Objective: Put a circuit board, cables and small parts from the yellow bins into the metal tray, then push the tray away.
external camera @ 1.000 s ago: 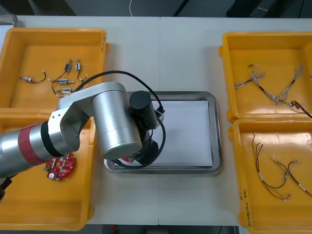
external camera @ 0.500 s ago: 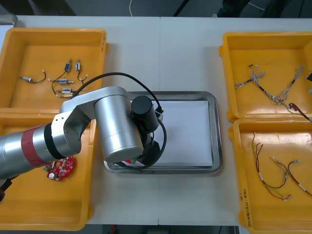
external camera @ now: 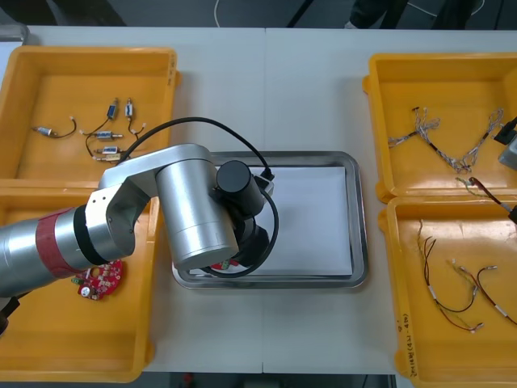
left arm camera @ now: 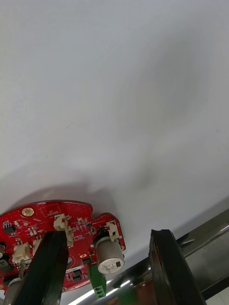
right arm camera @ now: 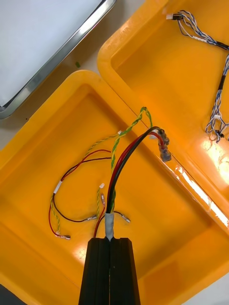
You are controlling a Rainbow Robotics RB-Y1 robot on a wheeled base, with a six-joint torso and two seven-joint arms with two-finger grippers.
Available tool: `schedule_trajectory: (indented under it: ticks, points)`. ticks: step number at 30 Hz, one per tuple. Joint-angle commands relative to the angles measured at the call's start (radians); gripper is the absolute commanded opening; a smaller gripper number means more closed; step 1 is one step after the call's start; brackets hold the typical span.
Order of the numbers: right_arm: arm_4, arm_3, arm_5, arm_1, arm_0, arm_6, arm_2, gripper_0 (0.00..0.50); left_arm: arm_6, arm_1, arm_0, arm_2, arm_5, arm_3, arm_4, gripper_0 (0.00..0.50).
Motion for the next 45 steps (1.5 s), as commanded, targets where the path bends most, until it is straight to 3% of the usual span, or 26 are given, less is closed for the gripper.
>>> schedule_trajectory:
  ticks: [1,7,19,28,33,39,45]
  points:
    - [-0.018,-0.024,0.004,-0.029,-0.027,-0.018,0.012,0.0,0.066,-0.021,-0.001,-0.007,-0.01,-0.016,-0.009,0.5]
    - [-0.041,-0.029,0.004,-0.03,-0.042,-0.023,0.02,0.0,0.064,-0.007,-0.003,0.052,0.047,-0.065,0.02,0.5]
    - [-0.047,-0.124,0.004,-0.029,-0.156,-0.037,0.149,0.0,0.044,0.028,-0.001,0.282,0.297,-0.234,0.133,0.5]
    - [-0.022,-0.141,0.004,-0.029,-0.294,-0.049,0.366,0.0,-0.043,0.056,0.0,0.52,0.456,-0.251,0.25,0.5]
    - [0.018,-0.139,0.004,-0.029,-0.387,-0.067,0.506,0.0,-0.063,0.058,-0.001,0.635,0.456,-0.237,0.265,0.5]
    - [0.081,-0.115,0.004,0.042,-0.498,-0.078,0.653,0.0,-0.088,0.079,-0.001,0.736,0.456,-0.147,0.264,0.5]
    - [0.145,-0.043,0.004,0.154,-0.61,-0.074,0.788,0.0,-0.103,0.116,-0.001,0.799,0.456,-0.038,0.195,0.5]
